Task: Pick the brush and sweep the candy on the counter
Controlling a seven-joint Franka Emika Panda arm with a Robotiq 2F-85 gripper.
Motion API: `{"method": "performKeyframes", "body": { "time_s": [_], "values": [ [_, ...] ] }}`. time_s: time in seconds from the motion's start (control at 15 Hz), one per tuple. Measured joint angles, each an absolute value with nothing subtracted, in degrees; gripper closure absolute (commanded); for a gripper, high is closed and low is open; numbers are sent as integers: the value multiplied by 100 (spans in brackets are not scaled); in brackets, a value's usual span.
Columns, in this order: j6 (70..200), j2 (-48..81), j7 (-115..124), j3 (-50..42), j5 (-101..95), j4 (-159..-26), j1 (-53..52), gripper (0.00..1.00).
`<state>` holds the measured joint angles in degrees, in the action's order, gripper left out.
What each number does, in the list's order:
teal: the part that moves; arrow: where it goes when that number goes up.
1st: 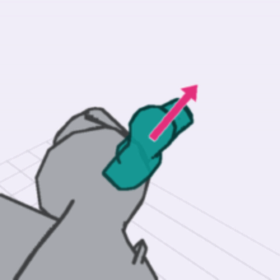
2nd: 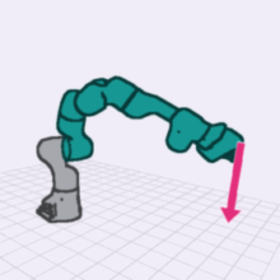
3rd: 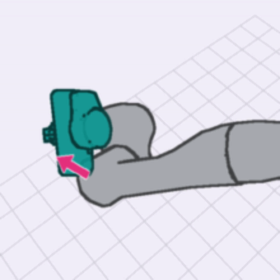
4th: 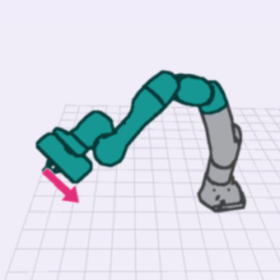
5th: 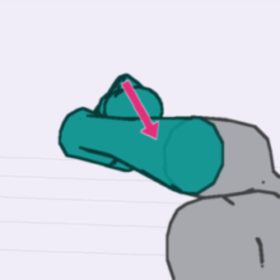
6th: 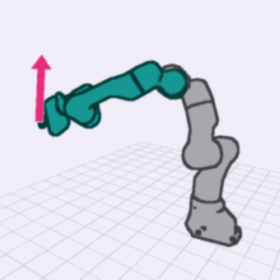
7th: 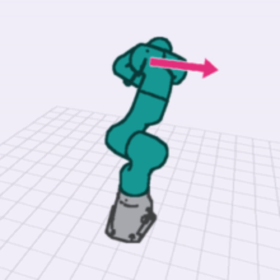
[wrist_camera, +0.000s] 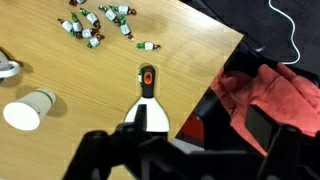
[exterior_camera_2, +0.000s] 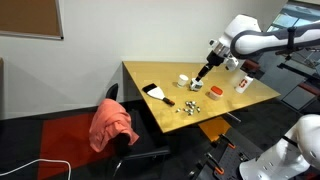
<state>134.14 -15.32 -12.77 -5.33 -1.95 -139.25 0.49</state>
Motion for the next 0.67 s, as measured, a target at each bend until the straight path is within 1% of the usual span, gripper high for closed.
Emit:
{"method": "performKeyframes", "body": {
  "time_s": [0.27, 0.67],
  "values": [
    [13525, -1506, -1268, -528, -228, -13930, 58, 0],
    [14643, -1004, -1261, -639, -310, -14010, 202, 0]
  ]
}}
